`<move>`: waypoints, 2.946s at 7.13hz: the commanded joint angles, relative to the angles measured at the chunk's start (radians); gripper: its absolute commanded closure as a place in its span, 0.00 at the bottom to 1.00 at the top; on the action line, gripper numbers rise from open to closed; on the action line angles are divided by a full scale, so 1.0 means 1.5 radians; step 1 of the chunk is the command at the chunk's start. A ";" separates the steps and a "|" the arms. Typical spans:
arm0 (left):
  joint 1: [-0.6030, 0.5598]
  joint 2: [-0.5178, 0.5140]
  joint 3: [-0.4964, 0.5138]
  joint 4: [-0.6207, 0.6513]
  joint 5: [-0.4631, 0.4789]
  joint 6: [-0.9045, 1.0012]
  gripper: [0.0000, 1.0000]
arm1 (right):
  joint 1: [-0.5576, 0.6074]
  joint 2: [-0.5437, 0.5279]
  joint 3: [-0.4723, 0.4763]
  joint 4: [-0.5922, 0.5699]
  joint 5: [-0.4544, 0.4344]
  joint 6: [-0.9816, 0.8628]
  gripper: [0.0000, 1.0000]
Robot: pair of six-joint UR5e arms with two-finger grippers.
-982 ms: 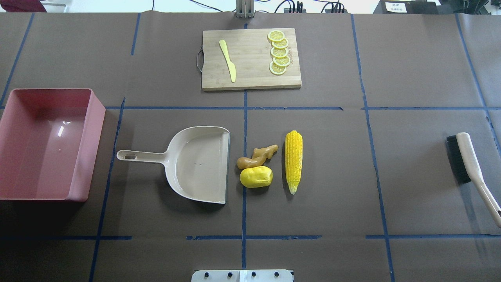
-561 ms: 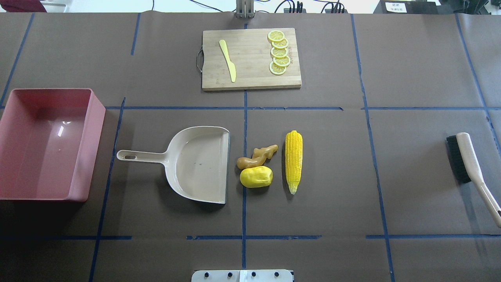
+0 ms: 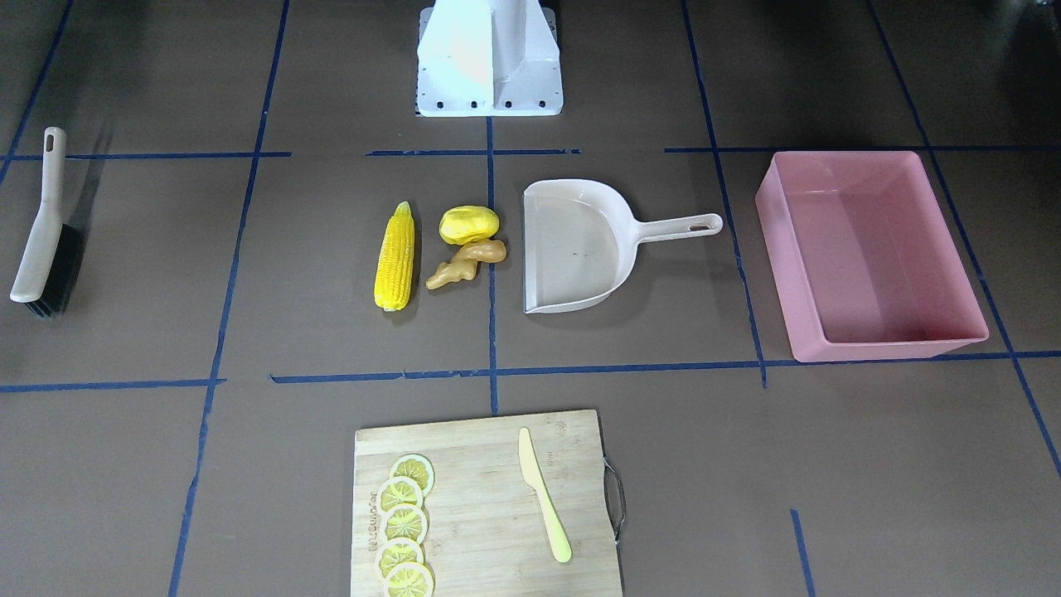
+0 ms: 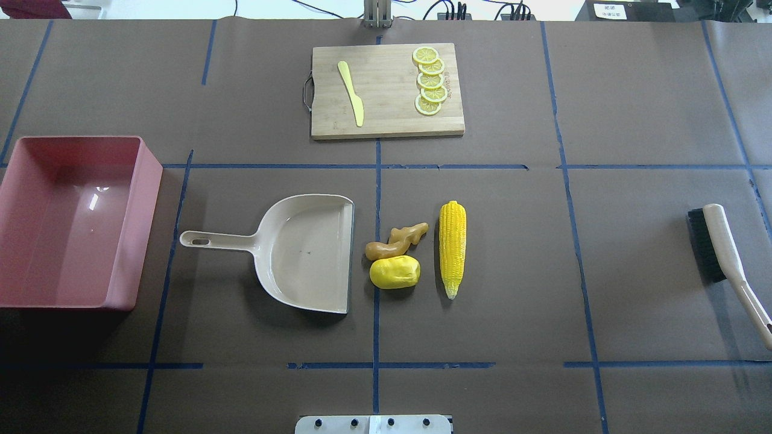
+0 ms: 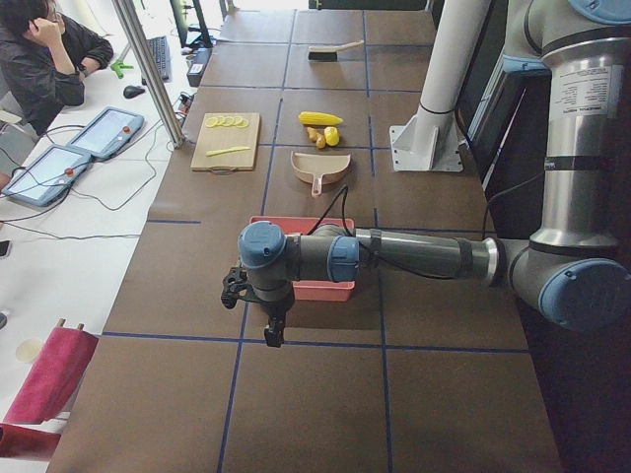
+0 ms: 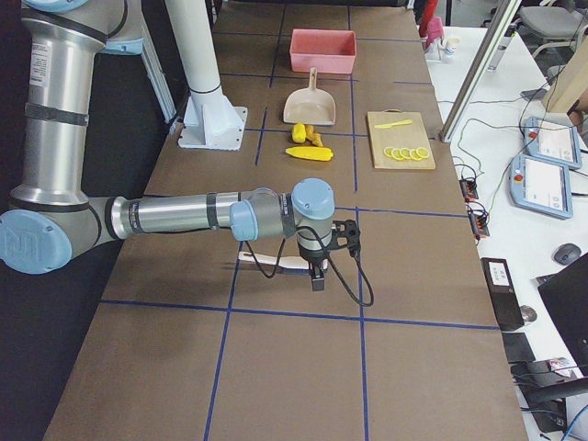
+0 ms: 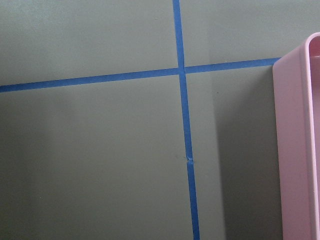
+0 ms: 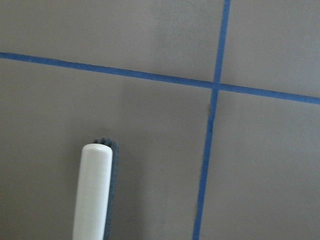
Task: Sweep and dump trash into bin
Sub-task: 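Grasp the white handle of the brush with the right gripper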
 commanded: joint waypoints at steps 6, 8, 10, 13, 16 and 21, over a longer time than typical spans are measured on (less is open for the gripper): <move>0.000 -0.001 -0.001 -0.001 0.000 0.000 0.00 | -0.204 -0.120 0.044 0.315 -0.069 0.378 0.00; 0.000 -0.001 -0.001 -0.001 0.000 0.000 0.00 | -0.238 -0.146 0.041 0.347 -0.077 0.409 0.00; 0.002 -0.004 -0.008 -0.001 0.000 -0.001 0.00 | -0.249 -0.146 0.041 0.347 -0.078 0.408 0.00; 0.110 -0.082 -0.061 0.081 0.005 -0.048 0.00 | -0.251 -0.143 0.041 0.347 -0.078 0.408 0.00; 0.155 -0.119 -0.180 0.196 0.005 -0.142 0.00 | -0.252 -0.141 0.041 0.347 -0.077 0.408 0.00; 0.155 -0.099 -0.153 0.191 0.006 -0.135 0.00 | -0.326 -0.157 -0.036 0.480 -0.122 0.488 0.02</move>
